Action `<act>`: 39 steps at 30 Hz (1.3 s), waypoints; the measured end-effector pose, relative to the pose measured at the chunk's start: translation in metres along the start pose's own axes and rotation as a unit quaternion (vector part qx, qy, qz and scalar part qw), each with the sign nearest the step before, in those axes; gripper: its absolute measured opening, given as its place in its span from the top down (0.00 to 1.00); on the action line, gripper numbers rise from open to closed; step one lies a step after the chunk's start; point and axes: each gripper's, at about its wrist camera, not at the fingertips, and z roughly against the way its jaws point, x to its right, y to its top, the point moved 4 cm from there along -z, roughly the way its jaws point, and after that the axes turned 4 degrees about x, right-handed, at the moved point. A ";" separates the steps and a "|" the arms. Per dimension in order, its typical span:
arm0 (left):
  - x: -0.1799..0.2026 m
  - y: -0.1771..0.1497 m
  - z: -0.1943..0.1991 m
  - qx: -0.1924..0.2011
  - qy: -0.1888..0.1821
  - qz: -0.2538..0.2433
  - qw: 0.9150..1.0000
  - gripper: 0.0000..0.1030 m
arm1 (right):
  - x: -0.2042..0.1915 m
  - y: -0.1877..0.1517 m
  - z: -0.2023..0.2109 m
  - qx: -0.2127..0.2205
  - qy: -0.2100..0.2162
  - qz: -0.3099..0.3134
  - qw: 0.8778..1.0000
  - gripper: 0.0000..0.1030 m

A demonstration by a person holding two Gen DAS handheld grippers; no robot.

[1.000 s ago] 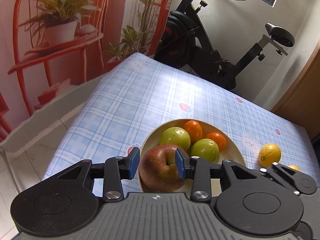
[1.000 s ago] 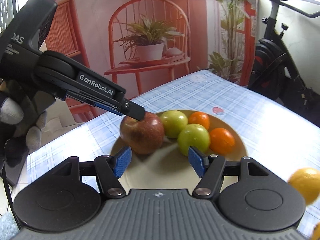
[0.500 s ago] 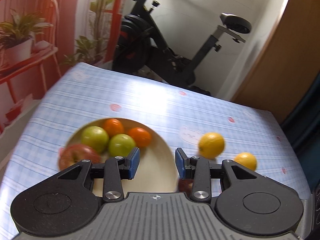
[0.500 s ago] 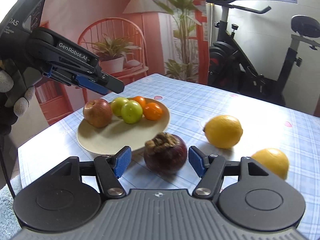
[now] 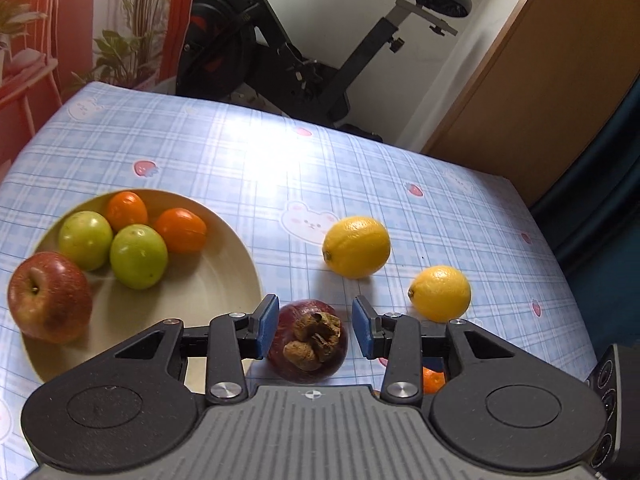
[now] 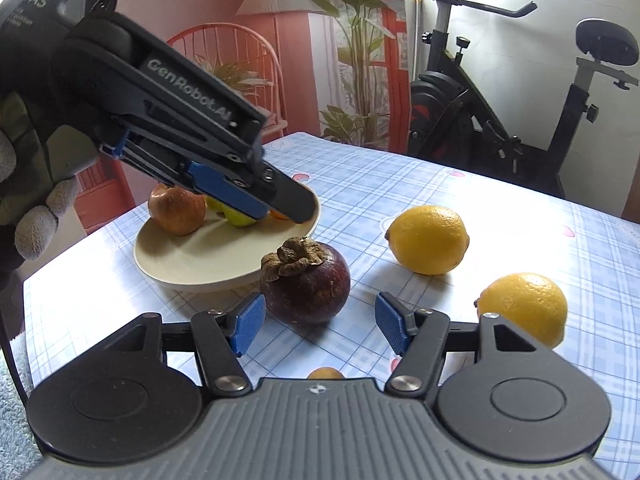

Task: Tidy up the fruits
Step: 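Withdraw both grippers toward the dark purple mangosteen, then close both grippers around the mangosteen and lift it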

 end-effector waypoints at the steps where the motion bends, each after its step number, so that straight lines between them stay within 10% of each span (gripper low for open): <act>1: 0.001 0.000 -0.003 -0.004 0.000 0.000 1.000 0.59 | 0.000 0.000 -0.002 -0.002 0.003 0.001 1.000 0.37; 39: 0.002 -0.005 -0.011 -0.028 -0.012 -0.007 1.000 0.56 | 0.000 0.007 -0.016 -0.020 0.021 0.015 0.999 0.43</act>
